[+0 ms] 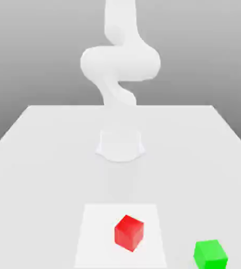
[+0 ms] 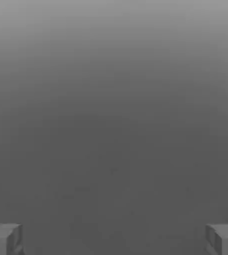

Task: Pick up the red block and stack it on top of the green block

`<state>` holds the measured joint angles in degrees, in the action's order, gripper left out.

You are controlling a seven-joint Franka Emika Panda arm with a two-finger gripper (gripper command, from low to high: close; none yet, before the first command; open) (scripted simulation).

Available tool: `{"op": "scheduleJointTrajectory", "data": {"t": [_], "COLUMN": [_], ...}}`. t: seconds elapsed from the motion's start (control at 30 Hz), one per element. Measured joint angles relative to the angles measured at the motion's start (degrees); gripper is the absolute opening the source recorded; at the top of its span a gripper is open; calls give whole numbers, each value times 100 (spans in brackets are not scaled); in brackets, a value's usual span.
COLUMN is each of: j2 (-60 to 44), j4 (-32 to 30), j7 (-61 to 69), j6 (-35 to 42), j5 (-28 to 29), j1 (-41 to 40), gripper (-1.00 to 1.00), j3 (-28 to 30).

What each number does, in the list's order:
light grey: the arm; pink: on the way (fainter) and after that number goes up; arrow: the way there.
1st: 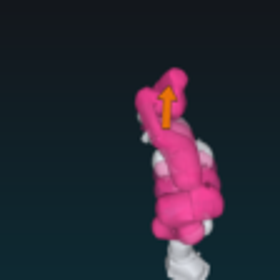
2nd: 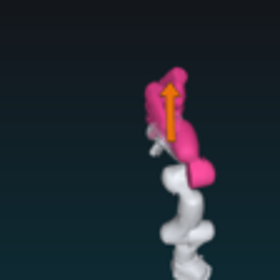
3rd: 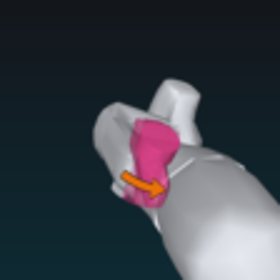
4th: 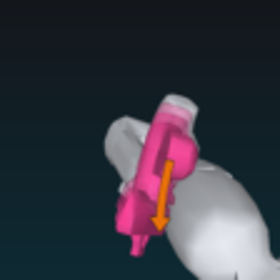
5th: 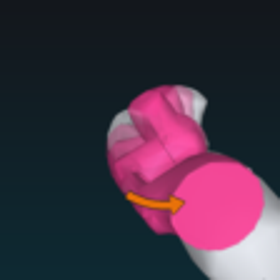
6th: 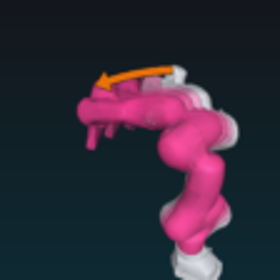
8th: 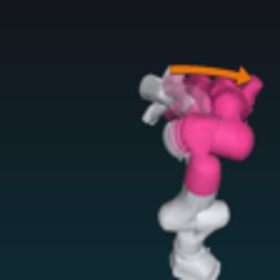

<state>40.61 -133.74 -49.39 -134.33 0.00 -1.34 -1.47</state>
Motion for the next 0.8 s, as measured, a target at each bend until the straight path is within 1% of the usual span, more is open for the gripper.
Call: {"op": "scheduleJointTrajectory", "data": {"t": [0.43,0.7,0.8], "j2": [-2736,-4395,-5014], "j4": [-1028,-1652,-1679], "j7": [-1996,-3178,-3432], "j6": [-1338,-2151,-2594], "j5": [183,253,380], "j1": [-511,-507,-434], "gripper": [0,0,0], "j3": [-634,-711,-618]}}
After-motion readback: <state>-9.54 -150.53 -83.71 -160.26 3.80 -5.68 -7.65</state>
